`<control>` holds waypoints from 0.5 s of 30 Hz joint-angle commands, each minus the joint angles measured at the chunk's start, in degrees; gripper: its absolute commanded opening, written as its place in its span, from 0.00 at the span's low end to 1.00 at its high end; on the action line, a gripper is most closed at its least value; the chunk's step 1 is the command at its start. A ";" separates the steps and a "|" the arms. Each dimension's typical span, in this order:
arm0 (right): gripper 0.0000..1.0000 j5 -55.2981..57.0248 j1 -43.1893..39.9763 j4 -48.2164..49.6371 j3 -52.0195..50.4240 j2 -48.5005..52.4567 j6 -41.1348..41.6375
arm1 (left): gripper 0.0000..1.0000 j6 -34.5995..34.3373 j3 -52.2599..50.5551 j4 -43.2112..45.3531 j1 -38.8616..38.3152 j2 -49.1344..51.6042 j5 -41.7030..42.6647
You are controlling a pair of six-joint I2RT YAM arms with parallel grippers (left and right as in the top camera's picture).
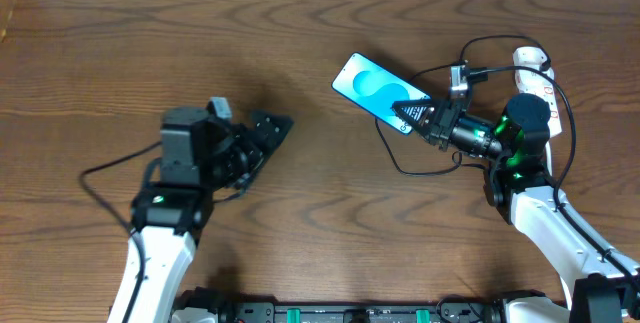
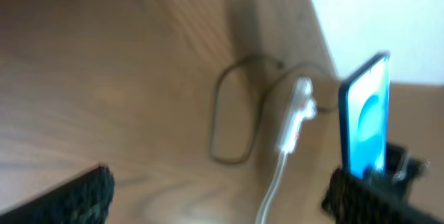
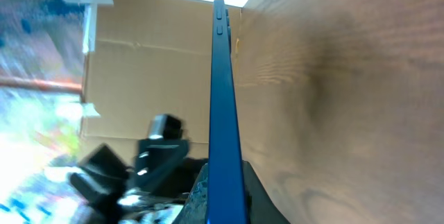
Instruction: Plug charger to phone and switch on socket
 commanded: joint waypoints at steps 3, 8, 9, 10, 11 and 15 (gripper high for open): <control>0.01 2.34 1.77 0.50 0.17 -0.68 14.51 | 0.98 -19.06 -1.01 13.38 -5.11 6.19 2.45; 0.01 5.92 5.03 0.35 0.17 -0.68 20.59 | 0.98 -24.09 -1.01 27.47 -9.29 10.73 2.40; 0.01 6.10 5.57 0.31 0.17 -0.68 21.94 | 0.98 -24.06 -1.01 29.57 -9.88 11.30 2.40; 0.01 6.10 6.12 0.07 0.17 -0.68 24.09 | 0.98 -24.09 -1.01 31.39 -10.38 11.80 2.40; 0.01 6.10 6.58 -0.22 0.17 -0.68 26.01 | 0.98 -24.06 -1.01 32.85 -10.88 12.24 2.40; 0.01 6.45 8.28 -1.68 0.17 -0.68 31.45 | 0.98 -24.06 -1.01 33.81 -11.50 12.61 2.23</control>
